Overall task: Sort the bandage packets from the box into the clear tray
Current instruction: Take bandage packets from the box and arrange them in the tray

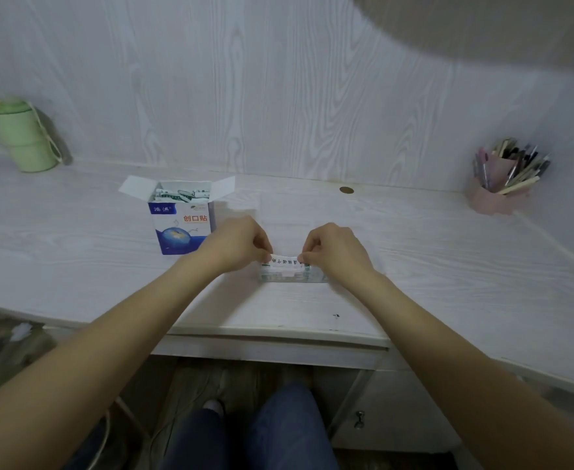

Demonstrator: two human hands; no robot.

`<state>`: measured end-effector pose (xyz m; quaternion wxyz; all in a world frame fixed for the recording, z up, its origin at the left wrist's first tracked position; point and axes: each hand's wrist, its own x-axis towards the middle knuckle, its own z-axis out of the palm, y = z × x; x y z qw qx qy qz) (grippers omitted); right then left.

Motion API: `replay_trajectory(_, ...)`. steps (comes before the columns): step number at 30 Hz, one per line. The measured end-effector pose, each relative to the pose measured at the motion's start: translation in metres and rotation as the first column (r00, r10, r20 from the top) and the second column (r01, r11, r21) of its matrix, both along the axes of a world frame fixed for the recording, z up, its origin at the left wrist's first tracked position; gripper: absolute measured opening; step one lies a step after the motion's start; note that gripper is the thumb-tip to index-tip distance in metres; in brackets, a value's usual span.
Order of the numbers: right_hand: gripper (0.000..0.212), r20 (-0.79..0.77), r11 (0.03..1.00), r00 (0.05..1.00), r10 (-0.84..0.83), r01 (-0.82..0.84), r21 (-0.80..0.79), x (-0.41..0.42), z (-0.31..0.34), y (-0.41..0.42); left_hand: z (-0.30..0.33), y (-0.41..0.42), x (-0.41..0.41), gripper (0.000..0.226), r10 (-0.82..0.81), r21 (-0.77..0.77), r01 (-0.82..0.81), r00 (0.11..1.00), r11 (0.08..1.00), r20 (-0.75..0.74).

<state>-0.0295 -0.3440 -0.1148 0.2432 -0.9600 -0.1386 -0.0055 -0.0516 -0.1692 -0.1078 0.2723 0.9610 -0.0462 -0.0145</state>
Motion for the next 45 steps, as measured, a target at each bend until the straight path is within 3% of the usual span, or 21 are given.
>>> replay_trajectory(9,0.027,0.049,0.973,0.998,0.029,-0.018,-0.229,0.001,0.005,0.003,-0.002,0.002,0.005,0.015,0.012,0.148,-0.010,1.000,0.989,-0.018)
replay_trajectory(19,0.035,-0.023,0.910,1.000,-0.008,-0.002,-0.415,-0.007,0.018,0.017,0.000,-0.001,0.005,0.019,-0.002,0.149,0.010,0.999,0.989,-0.053)
replay_trajectory(31,0.044,-0.108,0.938,0.992,-0.069,0.028,-0.345,-0.006,0.024,0.016,0.005,0.003,0.000,0.015,-0.005,0.092,0.005,1.000,0.996,0.005)
replay_trajectory(38,0.044,0.033,0.968,0.998,-0.056,0.062,-0.241,-0.003,0.048,0.025,0.031,0.022,-0.014,0.014,0.100,-0.031,-0.095,0.960,0.995,0.263)
replay_trajectory(42,0.026,0.194,0.996,0.977,0.087,-0.088,-0.004,0.001,0.060,0.055,0.044,0.052,-0.019,0.010,0.178,-0.084,-0.158,0.889,0.984,0.423)
replay_trajectory(45,0.020,0.291,0.972,0.935,0.200,-0.227,0.062,0.003,0.066,0.081,0.046,0.084,-0.014,0.012,0.218,-0.030,-0.228,0.873,0.973,0.437)
